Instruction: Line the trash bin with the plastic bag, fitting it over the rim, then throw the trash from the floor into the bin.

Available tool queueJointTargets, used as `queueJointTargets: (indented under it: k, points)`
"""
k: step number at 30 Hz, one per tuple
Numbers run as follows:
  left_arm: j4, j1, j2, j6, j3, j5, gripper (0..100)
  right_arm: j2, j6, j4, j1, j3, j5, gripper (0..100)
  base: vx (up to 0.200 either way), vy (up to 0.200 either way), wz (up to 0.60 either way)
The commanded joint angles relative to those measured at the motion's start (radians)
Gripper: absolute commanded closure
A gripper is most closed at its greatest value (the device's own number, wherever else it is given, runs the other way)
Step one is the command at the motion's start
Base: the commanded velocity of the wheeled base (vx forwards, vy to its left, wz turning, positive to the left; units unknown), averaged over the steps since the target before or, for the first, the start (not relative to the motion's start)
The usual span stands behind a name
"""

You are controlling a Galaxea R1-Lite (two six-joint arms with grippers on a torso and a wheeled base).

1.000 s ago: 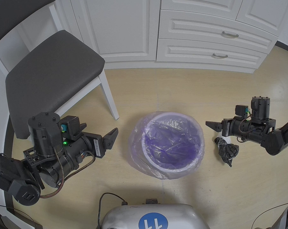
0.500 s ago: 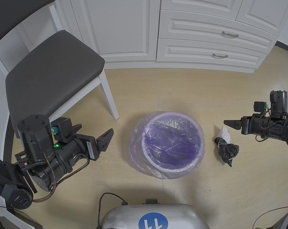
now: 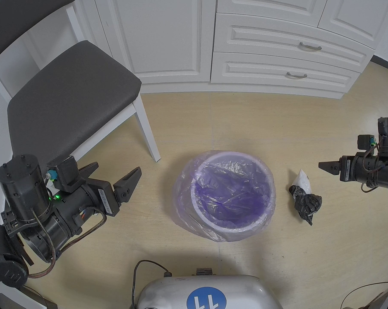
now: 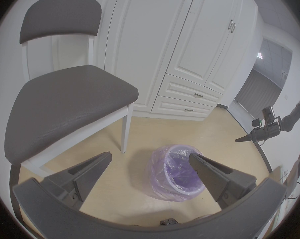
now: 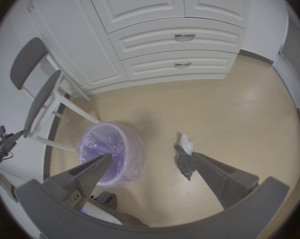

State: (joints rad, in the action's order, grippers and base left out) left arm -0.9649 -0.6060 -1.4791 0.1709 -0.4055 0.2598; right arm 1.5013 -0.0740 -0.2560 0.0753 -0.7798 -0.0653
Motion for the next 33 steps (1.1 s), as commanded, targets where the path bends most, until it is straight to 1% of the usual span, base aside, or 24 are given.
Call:
queueJointTargets:
  k: [1, 5, 7, 10, 12, 14, 15, 16, 17, 19, 20, 21, 23, 24, 26, 28, 30, 33]
  points:
    - [-0.006, -0.015, 0.031, -0.048, -0.006, 0.001, 0, -0.147, -0.006, 0.081, 0.034, 0.028, 0.076, 0, 0.0, 0.0, 0.0]
    - [-0.008, -0.021, 0.026, -0.085, -0.001, 0.006, 0, -0.19, -0.003, 0.063, 0.038, 0.129, 0.108, 0, 0.0, 0.0, 0.0]
    - [-0.008, -0.023, 0.022, -0.097, -0.001, 0.006, 0, -0.208, -0.006, 0.03, 0.027, 0.143, 0.13, 0, 0.0, 0.0, 0.0]
    - [-0.009, -0.028, 0.014, -0.106, 0.002, 0.007, 0, -0.222, -0.006, 0.004, 0.026, 0.148, 0.134, 0, 0.0, 0.0, 0.0]
    - [-0.044, -0.028, 0.01, -0.111, 0.013, 0.007, 0, -0.242, 0.0, -0.009, 0.024, 0.166, 0.147, 0, 0.0, 0.0, 0.0]
    - [-0.107, -0.028, 0.003, -0.122, 0.024, 0.007, 0, -0.246, 0.013, -0.011, 0.024, 0.175, 0.183, 0, 0.0, 0.0, 0.0]
    - [-0.117, -0.028, 0.003, -0.126, 0.025, 0.007, 0, -0.246, 0.016, -0.011, 0.026, 0.175, 0.191, 0, 0.0, 0.0, 0.0]
    - [-0.169, -0.028, -0.01, -0.162, 0.031, 0.007, 0, -0.245, 0.028, -0.012, 0.024, 0.174, 0.219, 0, 0.0, 0.0, 0.0]
    - [-0.204, -0.028, -0.026, -0.189, 0.03, 0.007, 0, -0.243, 0.028, -0.016, 0.024, 0.172, 0.228, 0, 0.0, 0.0, 0.0]
    - [-0.268, -0.023, -0.067, -0.248, 0.019, 0.007, 0, -0.245, 0.031, -0.037, 0.024, 0.18, 0.231, 0, 0.0, 0.0, 0.0]
    - [-0.273, -0.021, -0.072, -0.252, 0.017, 0.007, 0, -0.243, 0.031, -0.039, 0.024, 0.182, 0.231, 0, 0.0, 0.0, 0.0]
    - [-0.336, -0.017, -0.127, -0.317, -0.006, 0.012, 0, -0.239, 0.031, -0.062, 0.026, 0.185, 0.233, 0, 0.0, 0.0, 0.0]
    - [-0.393, -0.014, -0.176, -0.366, -0.019, 0.036, 0, -0.234, 0.031, -0.075, 0.027, 0.186, 0.234, 0, 0.0, 0.0, 0.0]
    - [-0.434, -0.017, -0.207, -0.376, -0.013, 0.07, 0, -0.233, 0.03, -0.077, 0.032, 0.188, 0.234, 0, 0.0, 0.0, 0.0]
    - [-0.506, -0.021, -0.259, -0.369, 0.008, 0.141, 0, -0.231, 0.031, -0.077, 0.037, 0.188, 0.237, 0, 0.0, 0.0, 0.0]
    - [-0.558, -0.021, -0.297, -0.375, 0.021, 0.19, 0, -0.231, 0.033, -0.077, 0.038, 0.195, 0.248, 0, 0.0, 0.0, 0.0]
    - [-0.571, -0.018, -0.302, -0.389, 0.017, 0.233, 0, -0.24, 0.048, -0.077, 0.047, 0.201, 0.292, 0, 0.0, 0.0, 0.0]
    - [-0.568, -0.018, -0.29, -0.395, 0.021, 0.234, 0, -0.253, 0.091, -0.078, 0.054, 0.209, 0.371, 0, 0.0, 0.0, 0.0]
